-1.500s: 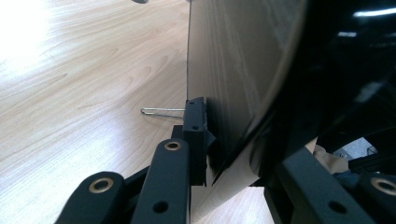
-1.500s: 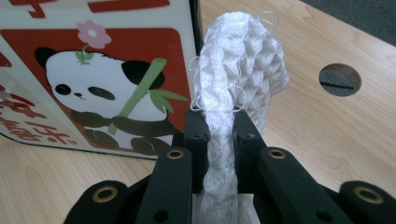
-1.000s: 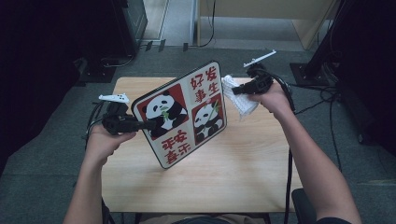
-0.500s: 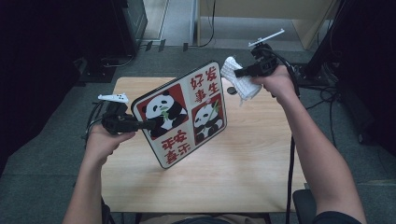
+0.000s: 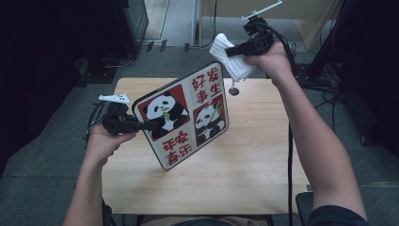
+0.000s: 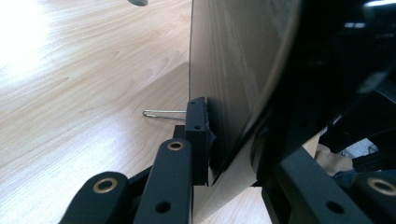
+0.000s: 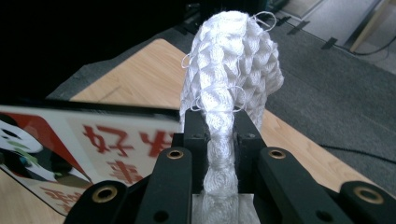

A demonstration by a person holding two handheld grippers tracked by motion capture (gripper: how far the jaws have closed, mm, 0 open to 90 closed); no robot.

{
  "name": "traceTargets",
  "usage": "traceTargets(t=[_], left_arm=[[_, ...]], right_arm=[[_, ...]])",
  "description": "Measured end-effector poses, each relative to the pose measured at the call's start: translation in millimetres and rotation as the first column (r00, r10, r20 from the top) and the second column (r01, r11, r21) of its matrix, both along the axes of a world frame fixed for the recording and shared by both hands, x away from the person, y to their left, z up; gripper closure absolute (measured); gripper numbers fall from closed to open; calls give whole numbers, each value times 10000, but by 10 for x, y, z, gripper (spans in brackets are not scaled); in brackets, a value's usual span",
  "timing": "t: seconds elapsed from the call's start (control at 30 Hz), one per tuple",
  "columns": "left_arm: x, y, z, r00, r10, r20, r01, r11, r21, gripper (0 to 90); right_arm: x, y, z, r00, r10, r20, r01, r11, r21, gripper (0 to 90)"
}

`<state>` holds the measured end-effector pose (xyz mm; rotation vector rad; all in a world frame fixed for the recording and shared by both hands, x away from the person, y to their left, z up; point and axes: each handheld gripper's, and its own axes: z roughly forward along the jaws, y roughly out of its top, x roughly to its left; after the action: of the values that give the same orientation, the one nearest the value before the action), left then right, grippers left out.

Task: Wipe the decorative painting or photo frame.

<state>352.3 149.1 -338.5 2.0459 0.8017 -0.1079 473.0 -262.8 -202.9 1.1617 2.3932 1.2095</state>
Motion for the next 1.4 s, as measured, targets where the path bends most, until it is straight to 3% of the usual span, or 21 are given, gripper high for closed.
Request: traceTargets(t=[0.13, 0.23, 0.47, 0.7, 0.87, 1.4], left_arm=[[4, 3, -2, 10000, -24, -30, 24, 10000, -67, 779], [9, 8, -2, 10000, -63, -53, 63, 10000, -55, 779], [16, 24, -5, 9999, -143, -45, 143, 9999, -36, 779], [27, 35, -10, 9998, -201, -82, 200, 9997, -114, 778], [34, 41, -14, 9997, -226, -118, 224, 9996, -148, 778], [49, 56, -22, 9993, -334, -180, 330, 9992, -211, 773]], right_arm=[[-10, 205, 114, 9993, 350, 147, -350, 9994, -24, 808], [-10, 279, 116, 9989, 450, 106, -450, 9990, -36, 807], [23, 440, -83, 9969, 703, -340, -719, 9962, -482, 807], [1, 370, -217, 9958, 802, -433, -807, 9967, -105, 807], [-40, 335, -284, 9945, 864, -600, -889, 9952, -400, 807], [-138, 276, -552, 9951, 797, -583, -804, 9967, -90, 807]])
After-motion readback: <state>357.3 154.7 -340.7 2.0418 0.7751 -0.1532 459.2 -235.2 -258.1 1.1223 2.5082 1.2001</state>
